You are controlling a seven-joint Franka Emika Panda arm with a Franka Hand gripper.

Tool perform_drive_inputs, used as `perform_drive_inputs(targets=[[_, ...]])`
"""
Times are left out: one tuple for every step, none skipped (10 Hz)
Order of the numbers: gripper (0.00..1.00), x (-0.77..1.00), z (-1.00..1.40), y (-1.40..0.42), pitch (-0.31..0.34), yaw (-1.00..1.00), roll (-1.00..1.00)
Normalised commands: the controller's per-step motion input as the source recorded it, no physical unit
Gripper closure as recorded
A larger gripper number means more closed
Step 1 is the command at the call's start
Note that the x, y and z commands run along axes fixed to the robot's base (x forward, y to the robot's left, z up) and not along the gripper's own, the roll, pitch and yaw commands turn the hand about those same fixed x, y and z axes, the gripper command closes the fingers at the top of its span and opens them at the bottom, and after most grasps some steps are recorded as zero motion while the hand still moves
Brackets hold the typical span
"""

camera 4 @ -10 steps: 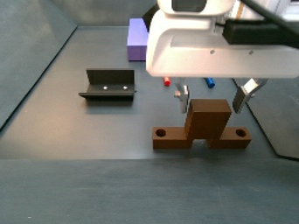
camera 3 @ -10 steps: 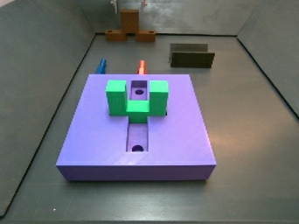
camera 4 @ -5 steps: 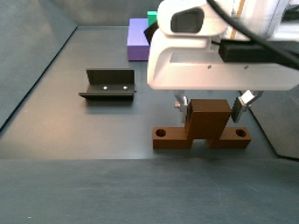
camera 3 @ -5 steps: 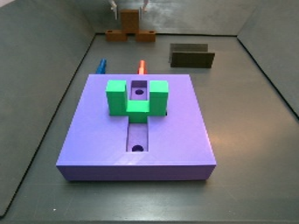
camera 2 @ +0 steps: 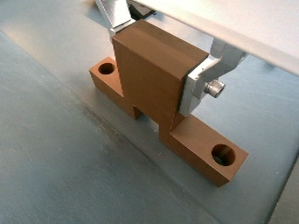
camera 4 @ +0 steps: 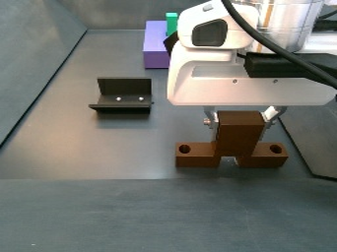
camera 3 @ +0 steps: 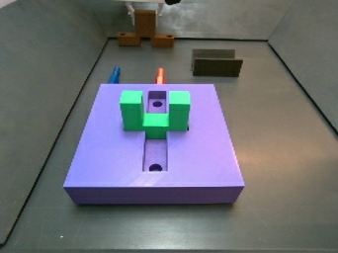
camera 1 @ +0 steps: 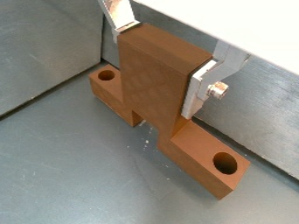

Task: Pick up the brown object. Move up. Move to above the board. Insert the brown object.
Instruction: Pick up the brown object, then move up.

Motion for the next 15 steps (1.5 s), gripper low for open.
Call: perform_drive_inputs(targets=[[1.0,0.0,0.0,0.0,0.0,0.0,0.0],[1.0,0.0,0.0,0.0,0.0,0.0,0.0],[1.0,0.0,0.0,0.0,0.0,0.0,0.0],[1.0,0.0,0.0,0.0,0.0,0.0,0.0],[1.0,0.0,0.0,0.0,0.0,0.0,0.0],[1.0,0.0,0.0,0.0,0.0,0.0,0.0],[1.0,0.0,0.0,0.0,0.0,0.0,0.0],[1.0,0.0,0.0,0.0,0.0,0.0,0.0],[1.0,0.0,0.0,0.0,0.0,0.0,0.0],[1.0,0.0,0.0,0.0,0.0,0.0,0.0],[1.0,0.0,0.0,0.0,0.0,0.0,0.0],[1.0,0.0,0.0,0.0,0.0,0.0,0.0],[1.0,0.0,0.0,0.0,0.0,0.0,0.0],[1.0,0.0,0.0,0.0,0.0,0.0,0.0],[1.0,0.0,0.83,0.0,0.0,0.0,0.0]])
